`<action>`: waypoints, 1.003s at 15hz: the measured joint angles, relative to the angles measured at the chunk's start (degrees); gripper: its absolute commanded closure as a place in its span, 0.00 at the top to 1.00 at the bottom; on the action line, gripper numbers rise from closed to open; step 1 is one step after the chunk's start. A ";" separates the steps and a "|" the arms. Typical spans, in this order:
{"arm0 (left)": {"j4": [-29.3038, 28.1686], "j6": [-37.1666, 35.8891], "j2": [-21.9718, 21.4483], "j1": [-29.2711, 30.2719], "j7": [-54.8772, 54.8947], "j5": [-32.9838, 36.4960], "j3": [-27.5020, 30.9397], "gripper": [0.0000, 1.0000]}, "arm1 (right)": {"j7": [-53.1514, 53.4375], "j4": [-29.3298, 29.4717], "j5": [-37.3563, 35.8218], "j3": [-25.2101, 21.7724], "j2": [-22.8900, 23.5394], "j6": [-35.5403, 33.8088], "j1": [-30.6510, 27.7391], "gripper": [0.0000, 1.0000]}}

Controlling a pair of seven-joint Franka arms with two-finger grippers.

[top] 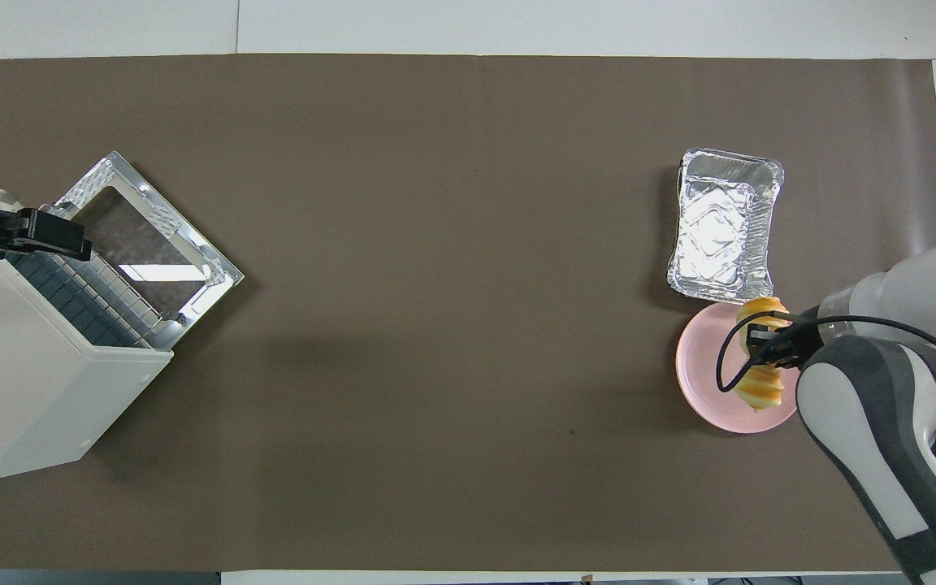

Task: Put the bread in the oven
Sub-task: 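Lift the bread and place it into the foil tray with the right gripper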

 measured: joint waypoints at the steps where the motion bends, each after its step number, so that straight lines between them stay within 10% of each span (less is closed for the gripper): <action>1: 0.00 0.00 0.00 0.00 0.00 0.00 0.00 1.00 | 0.00 2.28 -0.04 0.01 0.29 -0.69 0.37 0.00; 15: 0.00 0.00 0.00 0.00 0.00 0.00 0.00 1.00 | -2.49 21.74 -4.59 0.00 21.51 14.61 2.35 0.00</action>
